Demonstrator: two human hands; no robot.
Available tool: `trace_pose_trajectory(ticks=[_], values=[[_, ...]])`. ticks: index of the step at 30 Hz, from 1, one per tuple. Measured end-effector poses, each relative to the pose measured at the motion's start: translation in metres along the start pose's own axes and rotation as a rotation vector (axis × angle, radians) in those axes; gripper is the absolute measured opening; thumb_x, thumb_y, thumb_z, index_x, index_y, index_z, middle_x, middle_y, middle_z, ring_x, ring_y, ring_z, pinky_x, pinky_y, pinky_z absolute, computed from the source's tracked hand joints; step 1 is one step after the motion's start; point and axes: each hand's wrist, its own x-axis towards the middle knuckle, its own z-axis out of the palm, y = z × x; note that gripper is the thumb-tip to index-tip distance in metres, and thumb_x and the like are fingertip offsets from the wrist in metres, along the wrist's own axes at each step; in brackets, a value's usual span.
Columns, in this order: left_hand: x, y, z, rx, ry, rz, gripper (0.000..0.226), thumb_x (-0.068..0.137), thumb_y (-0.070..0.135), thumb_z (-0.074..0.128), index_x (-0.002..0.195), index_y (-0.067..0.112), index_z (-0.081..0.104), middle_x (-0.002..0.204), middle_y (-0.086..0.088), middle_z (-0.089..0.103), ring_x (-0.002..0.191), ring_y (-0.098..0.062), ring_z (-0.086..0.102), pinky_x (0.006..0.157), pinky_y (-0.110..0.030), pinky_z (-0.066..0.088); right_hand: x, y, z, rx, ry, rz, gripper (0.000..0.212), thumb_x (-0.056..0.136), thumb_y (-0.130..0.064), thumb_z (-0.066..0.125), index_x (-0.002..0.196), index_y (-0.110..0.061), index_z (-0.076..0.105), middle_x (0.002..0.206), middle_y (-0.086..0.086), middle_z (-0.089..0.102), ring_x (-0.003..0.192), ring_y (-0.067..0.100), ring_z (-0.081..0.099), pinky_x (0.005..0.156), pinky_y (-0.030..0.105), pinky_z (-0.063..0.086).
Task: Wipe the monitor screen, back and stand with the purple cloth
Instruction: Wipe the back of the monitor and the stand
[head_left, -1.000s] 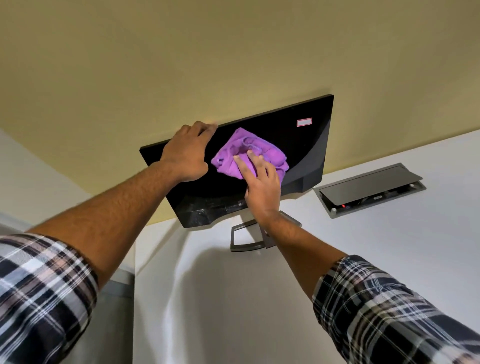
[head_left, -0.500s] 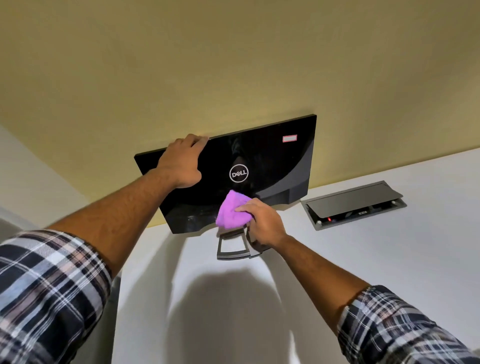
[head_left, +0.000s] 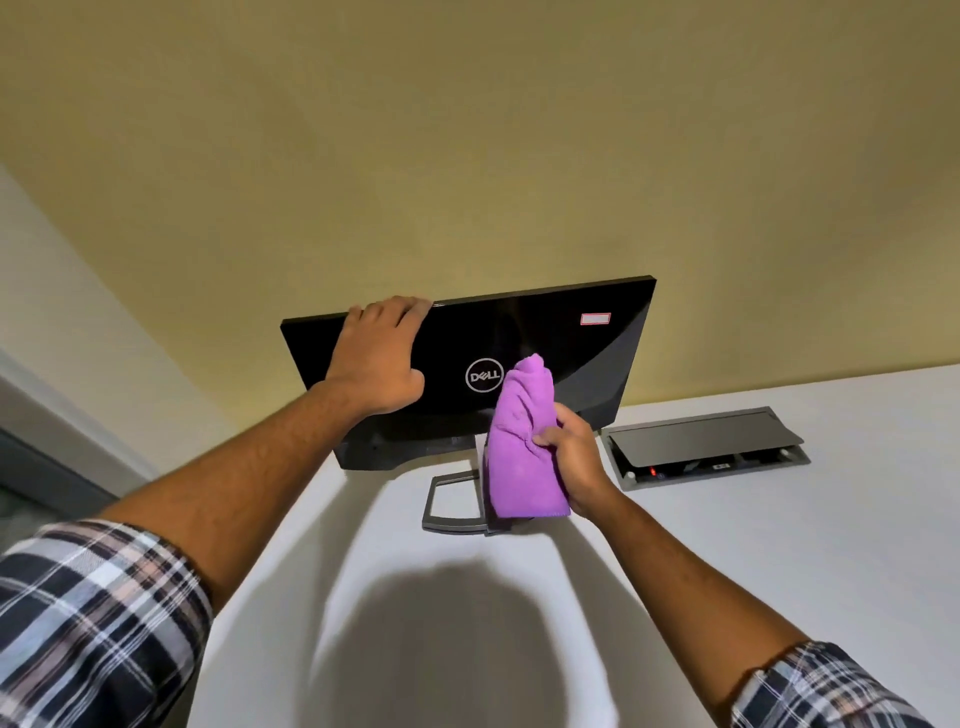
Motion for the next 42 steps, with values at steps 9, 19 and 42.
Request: trace_pose_trajectory(ticks=[9, 19, 42], values=[[-0.026, 0.030, -0.007, -0.088, -0.026, -0.063, 0.057, 0.091, 0.078, 0.024, 0.142, 0.055, 0.030, 0.158, -0.012, 0.029, 0.150, -0.035, 0.018, 0.113, -0.074, 0.009, -0.002, -0.023, 0.008, 0.307, -0.332, 0.148, 0.052, 0.076, -0.011, 0.064, 0.128, -0.008, 0.065, 0.117, 0.013, 0.069, 0.100, 0.029, 0.070, 0.086, 0.044, 0.057], [-0.033, 0.049, -0.019, -0.152, -0.167, -0.164, 0.055, 0.091, 0.071, 0.047, 0.138, 0.044, 0.047, 0.164, -0.015, 0.011, 0.153, -0.041, -0.005, 0.109, -0.081, 0.001, -0.002, -0.041, 0.019, 0.090, -0.426, 0.078, 0.030, 0.083, -0.018, 0.064, 0.109, -0.024, 0.077, 0.110, 0.011, 0.071, 0.098, 0.029, 0.068, 0.087, 0.040, 0.053], [-0.025, 0.059, -0.016, -0.067, -0.172, -0.182, 0.025, 0.101, 0.039, 0.051, 0.125, 0.031, 0.057, 0.165, -0.027, 0.002, 0.146, -0.060, -0.008, 0.122, -0.062, 0.000, 0.028, -0.116, 0.044, -1.465, -0.243, -0.811, 0.060, 0.111, -0.031, 0.036, 0.164, -0.007, 0.023, 0.173, 0.012, 0.020, 0.161, 0.023, 0.015, 0.132, 0.043, 0.005]])
